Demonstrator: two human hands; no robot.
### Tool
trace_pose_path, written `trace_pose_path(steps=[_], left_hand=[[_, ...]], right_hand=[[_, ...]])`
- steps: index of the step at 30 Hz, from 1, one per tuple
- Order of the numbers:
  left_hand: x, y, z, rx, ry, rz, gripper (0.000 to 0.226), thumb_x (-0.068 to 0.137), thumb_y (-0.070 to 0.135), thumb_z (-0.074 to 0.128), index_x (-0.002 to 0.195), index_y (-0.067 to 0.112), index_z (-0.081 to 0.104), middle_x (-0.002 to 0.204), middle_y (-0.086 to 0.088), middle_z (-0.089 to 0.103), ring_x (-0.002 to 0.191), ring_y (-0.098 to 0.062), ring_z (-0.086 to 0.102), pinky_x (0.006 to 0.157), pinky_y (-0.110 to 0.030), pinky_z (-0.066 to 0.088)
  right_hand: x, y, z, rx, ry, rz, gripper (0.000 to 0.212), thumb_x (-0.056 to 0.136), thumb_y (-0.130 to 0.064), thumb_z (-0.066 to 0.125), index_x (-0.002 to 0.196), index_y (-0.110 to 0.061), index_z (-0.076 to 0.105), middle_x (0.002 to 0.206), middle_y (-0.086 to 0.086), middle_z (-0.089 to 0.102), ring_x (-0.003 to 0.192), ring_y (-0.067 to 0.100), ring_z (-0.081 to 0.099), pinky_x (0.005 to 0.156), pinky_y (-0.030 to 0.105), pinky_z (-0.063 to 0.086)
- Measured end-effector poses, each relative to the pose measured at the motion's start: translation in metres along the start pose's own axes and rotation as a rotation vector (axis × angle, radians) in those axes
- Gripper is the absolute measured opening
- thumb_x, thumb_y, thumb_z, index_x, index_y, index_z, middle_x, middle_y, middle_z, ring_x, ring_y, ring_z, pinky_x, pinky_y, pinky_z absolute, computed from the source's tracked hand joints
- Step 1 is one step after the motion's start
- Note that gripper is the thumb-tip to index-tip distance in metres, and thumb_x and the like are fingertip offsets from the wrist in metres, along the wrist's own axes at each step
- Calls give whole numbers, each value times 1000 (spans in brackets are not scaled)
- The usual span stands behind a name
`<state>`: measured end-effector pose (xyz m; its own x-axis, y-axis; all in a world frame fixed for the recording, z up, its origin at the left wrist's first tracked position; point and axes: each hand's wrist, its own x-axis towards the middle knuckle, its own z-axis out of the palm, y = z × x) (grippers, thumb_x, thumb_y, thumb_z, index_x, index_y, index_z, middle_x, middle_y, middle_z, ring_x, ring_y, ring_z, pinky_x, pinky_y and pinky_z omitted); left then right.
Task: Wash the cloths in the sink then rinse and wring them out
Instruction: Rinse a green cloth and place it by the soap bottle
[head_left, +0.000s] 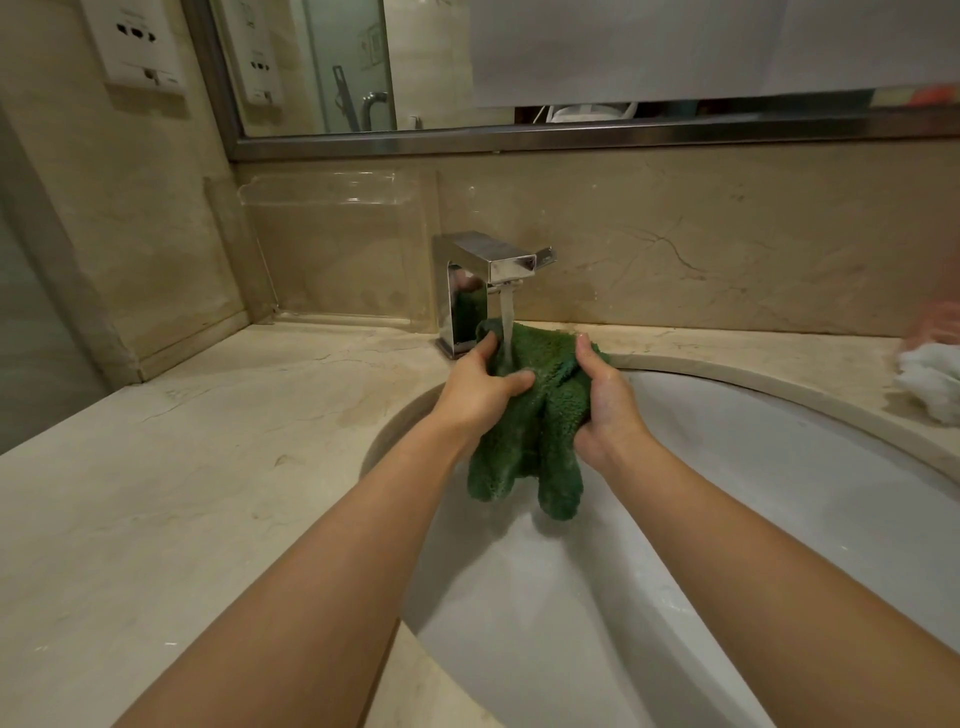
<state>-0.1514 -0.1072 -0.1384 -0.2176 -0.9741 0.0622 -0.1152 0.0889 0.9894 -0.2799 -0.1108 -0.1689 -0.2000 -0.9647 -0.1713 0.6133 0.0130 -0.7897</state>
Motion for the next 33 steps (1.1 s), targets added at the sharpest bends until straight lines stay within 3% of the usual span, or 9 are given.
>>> trace_pose_path(steps=[6,11,13,16,20,23,27,30,33], left_hand=[[1,4,-1,-83,115,36,55,101,20,48,152,19,26,142,-9,49,129,-27,49,109,-47,40],[4,6,-4,-178,188,83,51,102,20,43,152,19,29,143,-8,49,130,-26,49,109,-45,40],[5,6,-4,-190,212,86,52,103,22,42,152,20,26,146,-7,46,133,-25,45,110,-45,39],[6,6,-5,-145,239,66,51,104,28,37,153,23,23,151,-5,39,138,-25,39,113,-48,34],[5,3,-2,2,211,22,51,105,38,27,154,26,18,154,-4,33,141,-27,32,114,-52,30],[2,3,1,48,126,-81,59,102,48,30,154,35,7,152,-1,35,135,-34,40,102,-57,43],[-2,0,0,75,17,-127,80,98,26,55,153,36,-1,150,-5,38,121,-32,54,70,-39,60],[4,-4,-3,158,36,-35,92,90,2,60,154,34,2,152,-6,36,131,-32,46,90,-50,54],[7,-4,-5,151,144,32,83,91,-7,52,154,28,12,150,-7,39,137,-29,40,106,-54,41]], right_hand=[[-5,-6,-21,-390,-57,-22,40,83,-23,71,116,-2,62,109,12,70,105,30,65,93,46,51],[-3,-5,-18,-571,-199,38,42,88,-34,64,119,-5,61,115,10,68,107,26,63,98,43,49],[-1,-5,-12,-616,-171,1,42,92,-38,59,122,-8,59,115,8,68,108,25,63,100,44,47],[1,-5,-7,-577,-47,-28,57,92,-44,58,136,-9,47,126,8,62,118,29,57,107,51,41],[-2,-7,-7,-369,39,-59,49,96,-40,53,134,-9,48,118,10,66,108,31,63,97,51,49],[-3,-8,-5,-205,99,-84,50,97,-38,52,138,-10,43,122,15,63,108,34,62,92,54,51],[-3,-9,-1,-100,162,-107,47,98,-38,50,138,-13,42,125,14,60,113,36,59,96,58,48],[-1,-8,-3,-87,167,-91,47,96,-39,52,134,-11,49,119,13,65,107,35,63,93,56,51],[-2,-9,-7,-132,118,-66,38,94,-31,55,125,-9,59,113,15,69,102,33,67,91,51,53]])
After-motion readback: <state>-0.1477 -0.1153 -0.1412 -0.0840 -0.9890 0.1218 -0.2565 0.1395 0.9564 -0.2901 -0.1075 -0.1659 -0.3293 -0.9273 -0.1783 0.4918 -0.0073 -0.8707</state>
